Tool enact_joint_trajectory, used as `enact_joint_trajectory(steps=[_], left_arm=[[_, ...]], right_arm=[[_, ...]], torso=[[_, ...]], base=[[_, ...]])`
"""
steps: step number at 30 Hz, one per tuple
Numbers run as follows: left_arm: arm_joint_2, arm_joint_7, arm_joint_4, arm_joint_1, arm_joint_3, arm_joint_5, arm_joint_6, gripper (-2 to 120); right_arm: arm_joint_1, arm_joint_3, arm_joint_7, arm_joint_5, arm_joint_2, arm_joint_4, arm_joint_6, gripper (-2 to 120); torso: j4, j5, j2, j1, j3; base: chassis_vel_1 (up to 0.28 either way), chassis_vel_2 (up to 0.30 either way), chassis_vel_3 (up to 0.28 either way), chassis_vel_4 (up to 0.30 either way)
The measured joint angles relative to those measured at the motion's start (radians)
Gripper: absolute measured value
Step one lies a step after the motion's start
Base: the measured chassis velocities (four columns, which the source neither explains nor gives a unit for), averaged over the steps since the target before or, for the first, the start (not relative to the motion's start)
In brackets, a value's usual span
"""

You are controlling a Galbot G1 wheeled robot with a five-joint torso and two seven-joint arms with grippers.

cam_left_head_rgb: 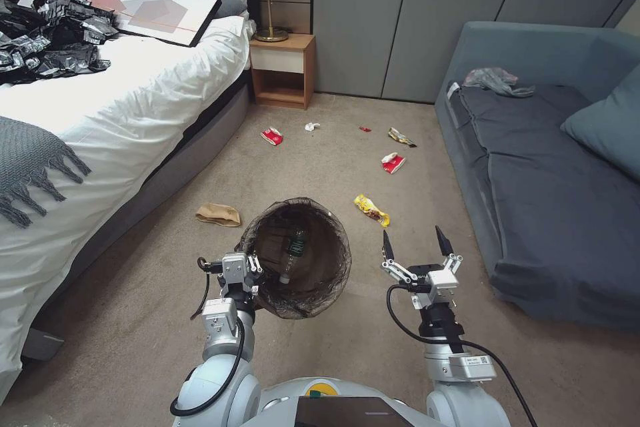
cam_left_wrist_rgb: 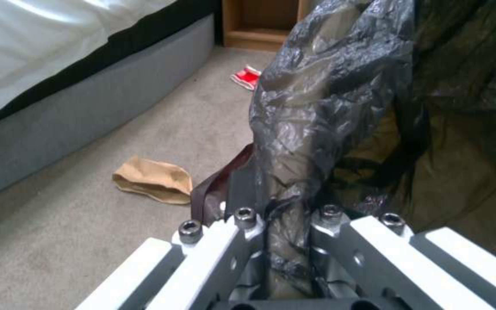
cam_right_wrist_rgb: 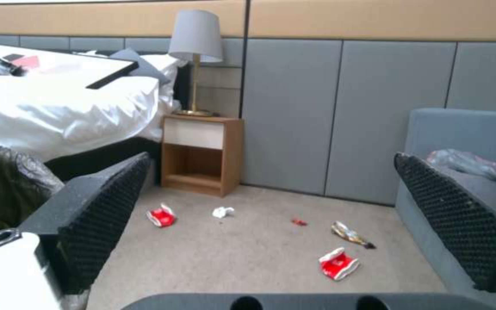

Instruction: Pick up the trash bin, then pick up the garbage from the floor and place it into the trash bin.

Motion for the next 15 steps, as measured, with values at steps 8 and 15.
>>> enact_joint_trajectory(steps=[8, 15], left_arm=[[0.004, -0.002, 0.0, 0.0, -0.001, -0.001, -0.002, 3], [0.005, -0.002, -0.001, 0.0, -0.001, -0.003, -0.002, 3]], right_arm=[[0.0, 0.0, -0.002, 0.001, 0.0, -0.001, 0.003, 100], [-0.001, 0.0, -0.005, 0.003, 0.0, -0.002, 0.005, 100]], torso=[[0.0, 0.0, 0.0, 0.0, 0.0], [-0.0001, 0.0, 0.0, 0.0, 0.0]], base=[[-0.063, 0.065, 0.081, -0.067], [-0.191, 0.2, 0.206, -0.205]])
